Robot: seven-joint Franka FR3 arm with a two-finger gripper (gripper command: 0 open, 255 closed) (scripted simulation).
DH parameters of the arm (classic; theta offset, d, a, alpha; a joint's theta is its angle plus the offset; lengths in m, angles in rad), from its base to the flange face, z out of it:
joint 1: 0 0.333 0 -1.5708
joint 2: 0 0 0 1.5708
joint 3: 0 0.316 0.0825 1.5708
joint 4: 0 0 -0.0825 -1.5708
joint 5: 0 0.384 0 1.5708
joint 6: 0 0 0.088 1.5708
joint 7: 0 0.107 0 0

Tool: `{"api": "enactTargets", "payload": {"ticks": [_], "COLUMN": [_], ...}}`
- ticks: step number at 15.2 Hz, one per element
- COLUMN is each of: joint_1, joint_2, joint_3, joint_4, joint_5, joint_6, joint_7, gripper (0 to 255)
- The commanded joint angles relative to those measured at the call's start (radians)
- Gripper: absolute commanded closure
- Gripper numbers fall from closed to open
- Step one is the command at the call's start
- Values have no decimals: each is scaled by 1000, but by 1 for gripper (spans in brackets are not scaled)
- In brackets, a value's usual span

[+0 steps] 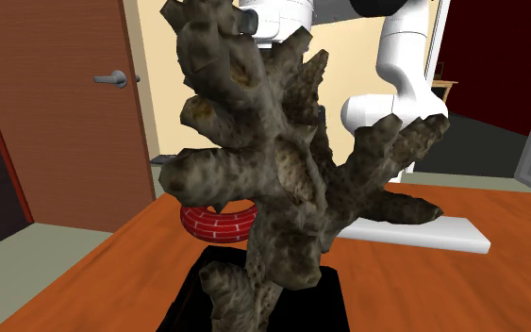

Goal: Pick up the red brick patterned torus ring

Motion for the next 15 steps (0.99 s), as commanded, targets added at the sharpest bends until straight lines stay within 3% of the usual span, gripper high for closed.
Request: {"api": "enactTargets", "payload": {"ticks": [1, 8, 9, 15], "joint_1": [1, 3, 3, 3], "joint_2": [24, 55, 55, 56], "joint_3": [-7, -15, -16, -16], "joint_4": [-3, -51, -51, -50], "joint_5": [9, 18, 18, 18], "joint_6": [31, 109, 109, 109], "joint_7": [-10, -20, -21, -21], "gripper": [0, 0, 255, 255]}}
